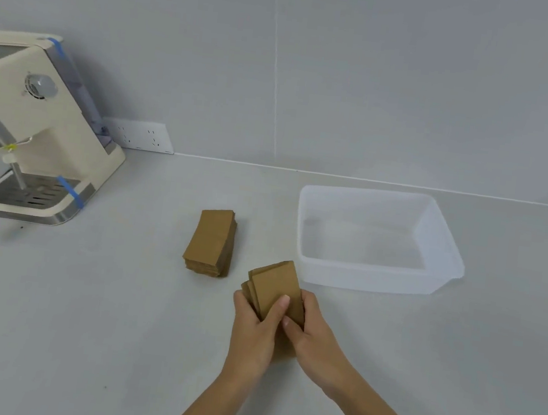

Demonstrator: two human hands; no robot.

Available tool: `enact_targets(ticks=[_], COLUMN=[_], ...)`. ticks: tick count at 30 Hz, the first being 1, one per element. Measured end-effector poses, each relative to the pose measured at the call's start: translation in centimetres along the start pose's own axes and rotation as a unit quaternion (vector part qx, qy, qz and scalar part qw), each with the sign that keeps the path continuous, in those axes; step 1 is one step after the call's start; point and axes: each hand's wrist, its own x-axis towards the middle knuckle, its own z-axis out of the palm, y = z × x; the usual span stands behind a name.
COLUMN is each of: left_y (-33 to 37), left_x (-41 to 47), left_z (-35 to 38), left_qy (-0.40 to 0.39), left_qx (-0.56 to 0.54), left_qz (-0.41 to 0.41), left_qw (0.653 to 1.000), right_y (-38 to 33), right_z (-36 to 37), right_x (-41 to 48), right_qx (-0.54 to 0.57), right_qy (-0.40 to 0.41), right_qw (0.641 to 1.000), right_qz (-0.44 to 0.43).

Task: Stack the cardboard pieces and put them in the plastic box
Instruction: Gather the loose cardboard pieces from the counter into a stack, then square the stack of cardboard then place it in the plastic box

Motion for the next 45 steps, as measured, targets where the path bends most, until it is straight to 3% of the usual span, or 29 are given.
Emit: enact_targets(ticks=[7,13,21,35,45], left_y=[2.3,4.6,7.4,5.7,4.2], left_x=[4.6,9.1,13.4,16.6,17.5], left_z=[-5.8,-9.8,-10.8,-12.2,-11.8], left_qy=[0.003,-0.003,-0.040,-0.074,-0.070], left_qx=[-0.014,0.027,0.042,0.016,0.050], left_qz=[0.074,0.077,0.029,-0.065,-0.101], left_qw=[0.997,0.997,0.998,0.995,0.991], right_y=[-4.5,-7.5,-9.6,-8.6,-7.6], right_z=[5.7,8.6,9.7,10.7,10.7], right_x=[4.5,8.2,11.5,14.7,14.9], right_qx=[-0.005,-0.006,0.012,-0.098,-0.053], right_qy=[0.061,0.124,0.185,0.157,0.185], right_qw=[0.998,0.992,0.983,0.980,0.975], right_qz=[-0.015,-0.026,0.009,0.076,0.111])
